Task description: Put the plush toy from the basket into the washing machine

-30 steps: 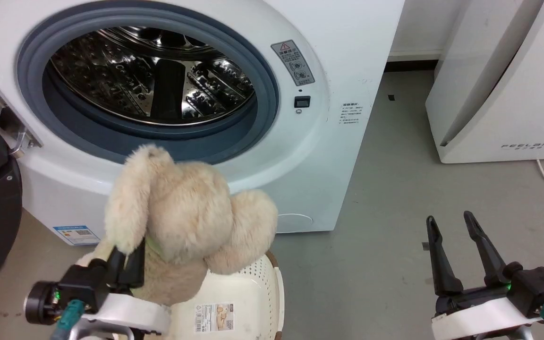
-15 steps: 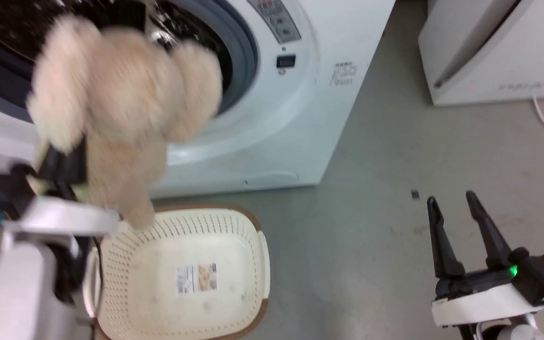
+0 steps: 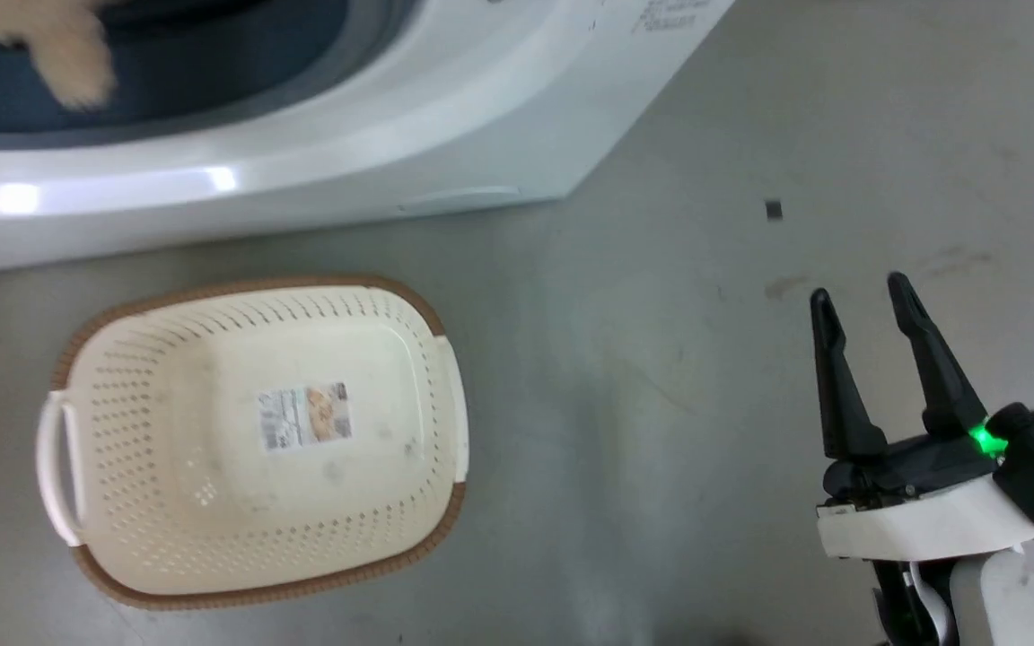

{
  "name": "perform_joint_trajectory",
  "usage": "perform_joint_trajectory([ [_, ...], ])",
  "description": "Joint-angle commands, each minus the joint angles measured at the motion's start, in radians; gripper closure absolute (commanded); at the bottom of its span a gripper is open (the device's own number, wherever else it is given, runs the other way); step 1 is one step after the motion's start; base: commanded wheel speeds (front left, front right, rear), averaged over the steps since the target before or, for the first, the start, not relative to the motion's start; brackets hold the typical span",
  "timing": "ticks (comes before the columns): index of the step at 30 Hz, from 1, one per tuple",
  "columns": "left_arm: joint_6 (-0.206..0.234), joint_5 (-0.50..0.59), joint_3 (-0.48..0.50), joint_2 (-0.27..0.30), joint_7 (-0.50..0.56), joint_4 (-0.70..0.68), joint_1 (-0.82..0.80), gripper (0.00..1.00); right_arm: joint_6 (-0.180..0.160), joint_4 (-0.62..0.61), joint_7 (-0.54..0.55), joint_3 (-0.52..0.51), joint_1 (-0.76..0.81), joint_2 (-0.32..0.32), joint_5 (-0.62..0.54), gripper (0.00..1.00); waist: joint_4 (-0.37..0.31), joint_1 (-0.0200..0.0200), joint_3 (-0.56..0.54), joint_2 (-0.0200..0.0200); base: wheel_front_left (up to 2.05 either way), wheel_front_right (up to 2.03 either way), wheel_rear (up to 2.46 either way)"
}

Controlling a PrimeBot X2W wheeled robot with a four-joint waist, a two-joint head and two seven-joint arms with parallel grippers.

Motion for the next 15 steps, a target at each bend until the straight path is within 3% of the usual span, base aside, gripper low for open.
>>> perform_joint_trajectory([
  [1,-0.004,-0.003,-0.031,0.028,0.003,0.036,-0.071,1.0,-0.001,-0.008,-0.003,0.004,-0.019,0.0,0.01,0.0,-0.039,-0.0002,0.071,0.0,0.0,0.0,0.0],
  [7,-0.004,-0.022,-0.181,0.103,-0.003,0.183,-0.279,1.0,-0.001,-0.011,-0.003,0.016,-0.035,0.0,0.031,0.0,-0.063,-0.0002,0.127,0.0,0.0,0.0,0.0],
  [15,-0.004,-0.118,-0.391,0.112,0.05,0.36,-0.371,1.0,-0.001,-0.012,-0.003,0.017,-0.042,0.0,0.038,0.0,-0.068,-0.0002,0.151,0.0,0.0,0.0,0.0],
])
